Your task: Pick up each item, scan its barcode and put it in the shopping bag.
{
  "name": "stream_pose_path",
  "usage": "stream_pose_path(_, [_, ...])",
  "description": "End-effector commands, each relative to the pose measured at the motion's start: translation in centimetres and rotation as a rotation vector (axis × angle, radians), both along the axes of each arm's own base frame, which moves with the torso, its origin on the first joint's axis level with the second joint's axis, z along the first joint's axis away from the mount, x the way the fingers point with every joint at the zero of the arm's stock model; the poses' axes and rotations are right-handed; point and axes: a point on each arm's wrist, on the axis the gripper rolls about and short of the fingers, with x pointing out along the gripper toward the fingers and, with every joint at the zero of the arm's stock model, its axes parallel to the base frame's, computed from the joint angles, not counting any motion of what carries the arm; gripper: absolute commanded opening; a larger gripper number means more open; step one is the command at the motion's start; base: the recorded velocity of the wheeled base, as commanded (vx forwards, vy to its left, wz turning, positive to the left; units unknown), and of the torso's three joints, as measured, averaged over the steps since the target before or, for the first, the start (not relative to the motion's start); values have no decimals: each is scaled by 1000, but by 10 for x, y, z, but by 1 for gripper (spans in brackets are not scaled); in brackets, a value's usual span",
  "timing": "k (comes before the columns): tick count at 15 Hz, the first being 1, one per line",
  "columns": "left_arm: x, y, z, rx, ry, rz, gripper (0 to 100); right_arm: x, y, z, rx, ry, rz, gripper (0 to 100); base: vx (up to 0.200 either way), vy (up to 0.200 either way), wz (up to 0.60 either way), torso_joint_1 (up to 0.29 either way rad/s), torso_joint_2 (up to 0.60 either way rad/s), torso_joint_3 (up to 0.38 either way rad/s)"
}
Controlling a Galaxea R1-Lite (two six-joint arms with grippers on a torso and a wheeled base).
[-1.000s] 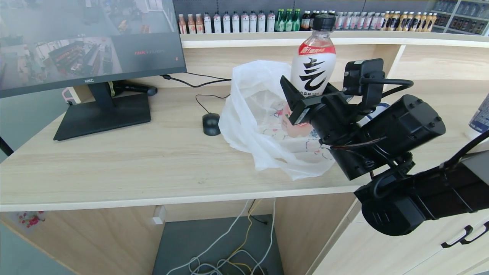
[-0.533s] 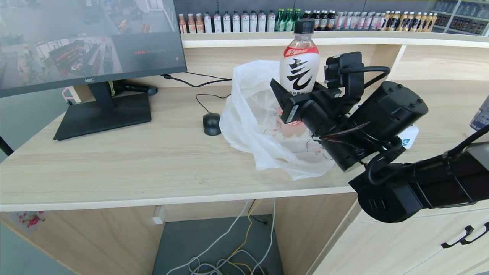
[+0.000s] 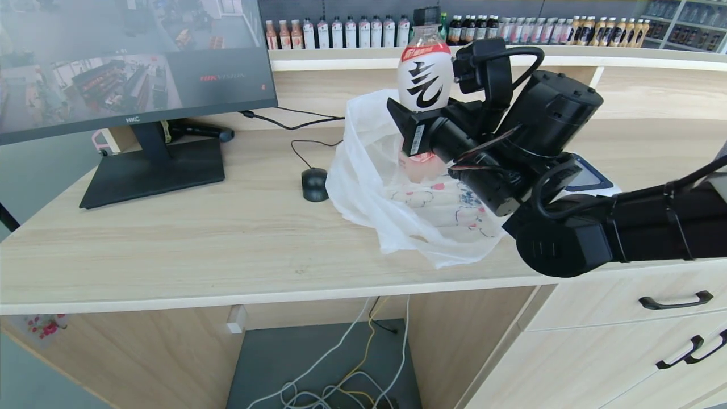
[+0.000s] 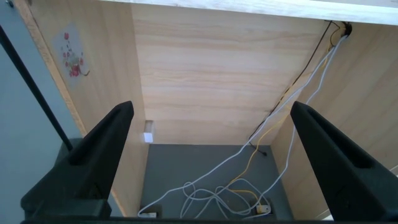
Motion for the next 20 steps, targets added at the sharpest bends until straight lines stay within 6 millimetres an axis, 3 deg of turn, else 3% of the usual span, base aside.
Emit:
stream_pose_path(1, [0,0,0,-1,0,-1,100,12,8,0,3,-3,-1,0,0,0,0,0,0,0])
stream_pose_path(6, [0,0,0,-1,0,1,100,32,21,-14,12,10,10,0,0,0,0,0,0,0])
stream_pose_path(13, [0,0,0,-1,0,1,100,55,25,-28,4,33,-9,0,0,0,0,0,0,0])
stream_pose_path(20, [0,0,0,-1,0,-1,100,69,31,-36,-3,47,-16,0,0,0,0,0,0,0])
